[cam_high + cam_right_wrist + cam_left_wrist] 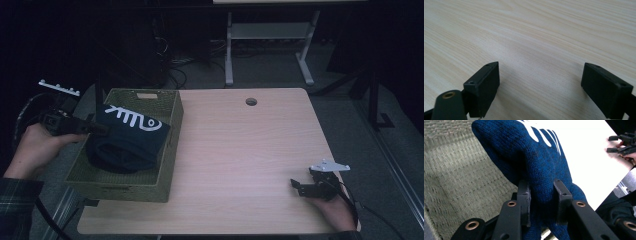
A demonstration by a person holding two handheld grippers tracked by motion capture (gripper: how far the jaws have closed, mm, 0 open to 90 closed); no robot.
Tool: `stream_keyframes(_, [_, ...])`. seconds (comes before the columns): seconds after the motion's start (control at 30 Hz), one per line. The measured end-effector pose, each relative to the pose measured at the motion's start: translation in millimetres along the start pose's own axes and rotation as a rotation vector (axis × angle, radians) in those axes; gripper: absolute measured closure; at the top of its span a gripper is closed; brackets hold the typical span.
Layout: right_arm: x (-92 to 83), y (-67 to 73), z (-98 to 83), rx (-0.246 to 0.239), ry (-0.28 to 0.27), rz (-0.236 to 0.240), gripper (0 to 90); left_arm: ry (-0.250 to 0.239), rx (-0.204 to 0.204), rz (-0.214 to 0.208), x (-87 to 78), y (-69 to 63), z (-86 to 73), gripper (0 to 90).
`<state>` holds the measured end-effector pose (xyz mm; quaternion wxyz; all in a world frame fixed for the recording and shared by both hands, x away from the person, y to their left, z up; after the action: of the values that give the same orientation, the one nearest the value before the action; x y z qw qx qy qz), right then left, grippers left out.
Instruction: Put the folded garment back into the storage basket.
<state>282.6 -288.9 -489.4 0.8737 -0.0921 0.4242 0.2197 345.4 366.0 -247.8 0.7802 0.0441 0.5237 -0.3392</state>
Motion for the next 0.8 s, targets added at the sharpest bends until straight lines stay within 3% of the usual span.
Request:
stream_keyframes(0.4, [0.0,-0.1,0.0,-0.001,0.0,0.0,14.6,0.02,-0.051,-0.004,14.1,17.2,-12.1,71.8])
stream_keyframes(0.53, [0.0,0.0,0.0,0.0,0.0,0.0,14.6,0.059,-0.07,-0.024,36.5,25.1,-15.4,71.8])
stream_keyframes(0.67, [0.0,0.0,0.0,0.0,0.0,0.0,14.6,0.066,-0.078,-0.043,47.6,29.8,-16.0,71.8])
stream_keyframes(0.77, [0.0,0.0,0.0,0.0,0.0,0.0,14.6,0.082,-0.087,-0.039,56.3,35.5,-15.7,71.7])
stream_keyframes(0.8, [-0.1,0.0,0.0,-0.001,0.0,0.0,14.6,0.093,-0.085,-0.016,59.9,39.3,-15.5,71.3])
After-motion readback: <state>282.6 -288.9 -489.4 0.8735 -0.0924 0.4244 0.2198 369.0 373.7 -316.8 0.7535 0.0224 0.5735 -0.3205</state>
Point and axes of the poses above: each handheld gripper's, and its own axes: x roughly forward along the jaws, z roughly out of its top, y roughly to its left, the point moved 1 cm from there along x, roughly forward along the jaws, and after that the axes turned 8 degrees about y, right-handed, at the moved point
